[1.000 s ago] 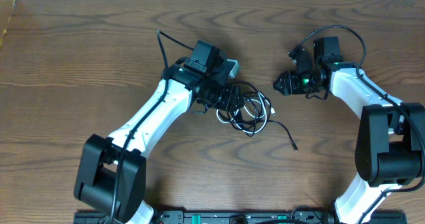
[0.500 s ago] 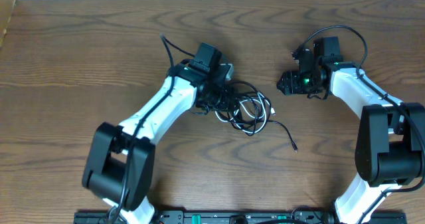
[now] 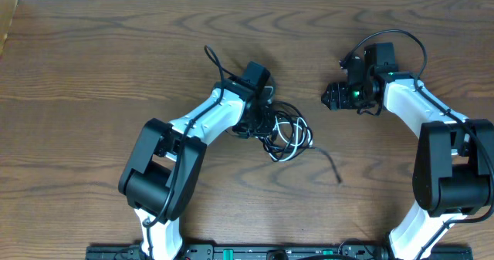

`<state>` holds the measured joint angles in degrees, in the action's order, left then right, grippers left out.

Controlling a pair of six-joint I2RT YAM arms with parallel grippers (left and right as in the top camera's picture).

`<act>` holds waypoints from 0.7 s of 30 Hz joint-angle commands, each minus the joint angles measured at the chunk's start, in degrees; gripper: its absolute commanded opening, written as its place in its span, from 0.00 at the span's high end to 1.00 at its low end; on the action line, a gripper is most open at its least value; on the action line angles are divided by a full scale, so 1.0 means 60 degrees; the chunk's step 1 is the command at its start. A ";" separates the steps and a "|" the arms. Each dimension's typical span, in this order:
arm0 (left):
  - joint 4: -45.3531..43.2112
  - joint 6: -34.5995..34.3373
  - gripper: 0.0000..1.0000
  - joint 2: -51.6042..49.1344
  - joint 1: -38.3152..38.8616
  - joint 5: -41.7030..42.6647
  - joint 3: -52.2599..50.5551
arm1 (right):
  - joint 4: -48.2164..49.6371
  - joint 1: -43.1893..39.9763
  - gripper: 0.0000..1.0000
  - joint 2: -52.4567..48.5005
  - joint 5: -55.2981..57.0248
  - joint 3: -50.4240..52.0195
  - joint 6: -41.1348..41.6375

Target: Untangle cables

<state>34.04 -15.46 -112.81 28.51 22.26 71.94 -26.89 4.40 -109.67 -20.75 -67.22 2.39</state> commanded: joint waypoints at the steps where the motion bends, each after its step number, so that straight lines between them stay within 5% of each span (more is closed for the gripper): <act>1: 0.0029 -0.0018 0.93 0.0488 -0.0273 -0.0408 0.0535 | 0.0051 0.0044 0.28 0.0117 0.0051 -0.0029 0.0058; 12: -0.0674 -0.0018 0.93 0.2524 -0.0466 -0.0463 0.1341 | 0.0051 0.0098 0.27 0.0117 0.0044 -0.0029 0.0058; 21: -0.0342 -0.0018 0.92 0.2962 -0.0455 -0.2976 0.1333 | 0.0051 0.0142 0.25 0.0117 0.0044 -0.0029 0.0058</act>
<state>31.18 -15.46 -94.83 25.76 10.39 79.31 -26.74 4.75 -109.67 -20.75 -67.22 2.39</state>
